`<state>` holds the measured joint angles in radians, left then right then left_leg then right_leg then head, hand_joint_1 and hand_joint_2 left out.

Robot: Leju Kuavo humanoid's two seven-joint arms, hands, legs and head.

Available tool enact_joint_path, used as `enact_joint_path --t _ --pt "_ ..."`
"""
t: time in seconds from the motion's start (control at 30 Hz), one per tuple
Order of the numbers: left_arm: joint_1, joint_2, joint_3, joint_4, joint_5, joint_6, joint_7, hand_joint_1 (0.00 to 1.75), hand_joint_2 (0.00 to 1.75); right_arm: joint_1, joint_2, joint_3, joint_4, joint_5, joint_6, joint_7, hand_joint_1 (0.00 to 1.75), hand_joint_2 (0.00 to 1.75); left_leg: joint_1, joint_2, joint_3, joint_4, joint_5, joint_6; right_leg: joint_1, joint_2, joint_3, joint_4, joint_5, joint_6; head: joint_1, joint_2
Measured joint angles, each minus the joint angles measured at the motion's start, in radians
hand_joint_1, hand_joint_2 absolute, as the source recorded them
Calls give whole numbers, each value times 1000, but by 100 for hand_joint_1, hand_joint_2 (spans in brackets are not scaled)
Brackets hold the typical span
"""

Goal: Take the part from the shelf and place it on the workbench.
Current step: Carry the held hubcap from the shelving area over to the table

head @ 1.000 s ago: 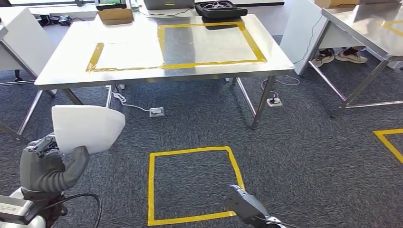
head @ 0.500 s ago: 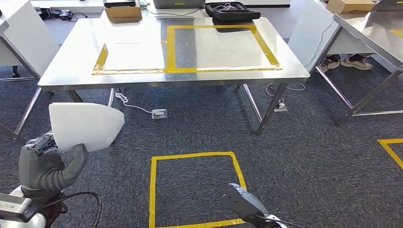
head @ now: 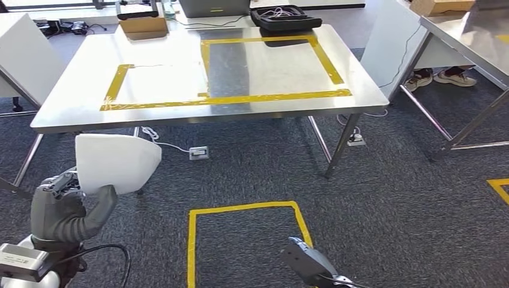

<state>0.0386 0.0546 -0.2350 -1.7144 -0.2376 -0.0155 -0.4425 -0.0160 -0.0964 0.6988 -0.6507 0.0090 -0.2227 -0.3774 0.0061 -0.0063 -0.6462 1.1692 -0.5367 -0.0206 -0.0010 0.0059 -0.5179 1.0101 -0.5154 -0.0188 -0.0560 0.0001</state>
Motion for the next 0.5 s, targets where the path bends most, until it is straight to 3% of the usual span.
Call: enact_joint_path --t 0.07,0.1,0.23,0.27,0.37,0.4,0.43,0.47,0.5 --pt "-2 2 0 3 -2 -5 0 175 175 -2 8 0 6 -3 -4 -3 0 0 -3 2 20 -103 73 9 1 0 18 2 -20 9 0 0" --pt "-3 3 0 5 -2 -7 1 175 175 -4 11 -1 8 -4 -5 -3 0 0 -5 2 23 -126 88 17 2 0 21 2 -27 15 -1 0" --pt "-19 5 1 8 -4 -15 2 175 175 -15 17 -6 10 -6 -6 -4 0 0 -2 0 45 -142 81 45 4 -1 17 36 -34 38 -1 0" --pt "-26 5 1 8 -4 -16 2 175 175 -21 18 -8 10 -5 -6 -4 0 0 1 0 56 -146 77 50 3 -1 -6 78 -43 43 0 0" --pt "-40 5 1 10 -4 -22 6 175 175 -33 19 -12 11 -3 -4 -3 0 0 2 0 77 -151 57 56 -2 -2 -135 257 -104 54 0 0" --pt "-41 5 1 10 -5 -23 9 175 175 -33 19 -14 12 -3 -2 -3 0 0 2 0 85 -151 50 55 -3 -2 -168 287 -112 56 1 0" --pt "-41 5 1 10 -5 -24 13 175 175 -33 19 -15 14 -2 -1 -4 0 0 2 -1 96 -151 41 54 -3 -2 -184 283 -97 56 1 0" --pt "-41 5 1 9 -5 -25 18 175 175 -33 19 -16 15 -1 0 -4 0 0 2 -2 109 -151 31 52 -4 -2 -183 245 -60 56 1 0" --pt "-41 5 1 8 -5 -26 21 175 175 -33 19 -18 16 -1 1 -5 0 0 2 -2 123 -152 21 50 -4 -2 -169 180 -5 53 1 0"
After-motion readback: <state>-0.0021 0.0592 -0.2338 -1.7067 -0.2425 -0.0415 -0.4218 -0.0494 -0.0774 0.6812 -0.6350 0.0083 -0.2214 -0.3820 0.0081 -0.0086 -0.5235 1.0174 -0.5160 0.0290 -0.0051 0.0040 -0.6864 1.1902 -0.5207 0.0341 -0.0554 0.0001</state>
